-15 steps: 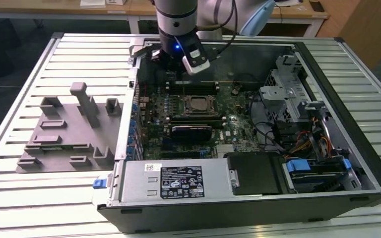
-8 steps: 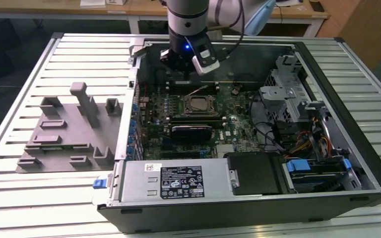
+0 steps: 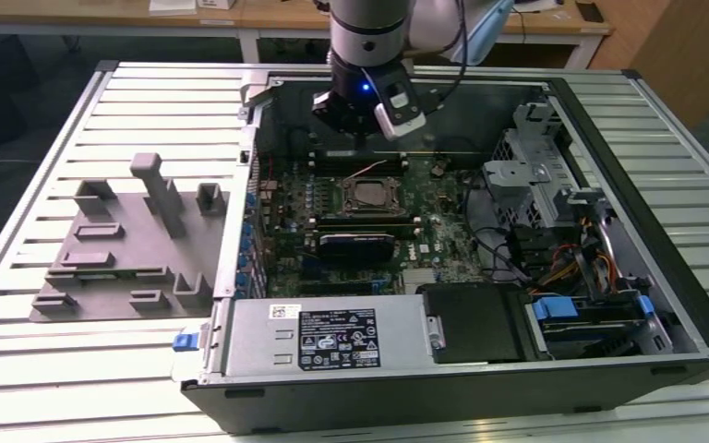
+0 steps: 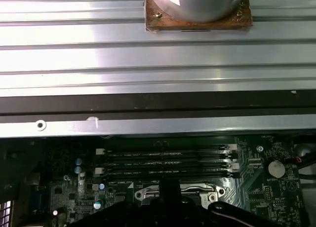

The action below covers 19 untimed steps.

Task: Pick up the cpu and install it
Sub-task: 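Install the first cpu locking lever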

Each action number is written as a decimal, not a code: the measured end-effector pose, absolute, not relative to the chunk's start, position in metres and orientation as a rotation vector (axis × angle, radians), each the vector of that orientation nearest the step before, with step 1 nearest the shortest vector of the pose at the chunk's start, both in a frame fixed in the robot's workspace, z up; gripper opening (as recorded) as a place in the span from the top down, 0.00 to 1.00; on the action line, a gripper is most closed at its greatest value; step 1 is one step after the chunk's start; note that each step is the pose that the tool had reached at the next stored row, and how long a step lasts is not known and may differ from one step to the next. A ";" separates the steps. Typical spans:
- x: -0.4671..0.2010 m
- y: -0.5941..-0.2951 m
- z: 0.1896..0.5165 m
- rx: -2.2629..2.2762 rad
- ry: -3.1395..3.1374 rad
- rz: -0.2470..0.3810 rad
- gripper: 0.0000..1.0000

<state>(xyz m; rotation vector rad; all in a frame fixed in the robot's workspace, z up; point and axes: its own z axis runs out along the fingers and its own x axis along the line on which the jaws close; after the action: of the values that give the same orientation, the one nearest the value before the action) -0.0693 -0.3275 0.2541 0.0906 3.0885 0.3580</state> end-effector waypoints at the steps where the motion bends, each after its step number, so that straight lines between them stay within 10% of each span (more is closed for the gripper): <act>1: -0.068 -0.327 0.254 0.091 3.089 0.358 0.89; 19: -0.061 -0.328 0.249 0.118 3.070 0.351 0.89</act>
<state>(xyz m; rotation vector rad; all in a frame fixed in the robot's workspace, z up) -0.0613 -0.3277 0.2487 0.1184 3.0705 0.3510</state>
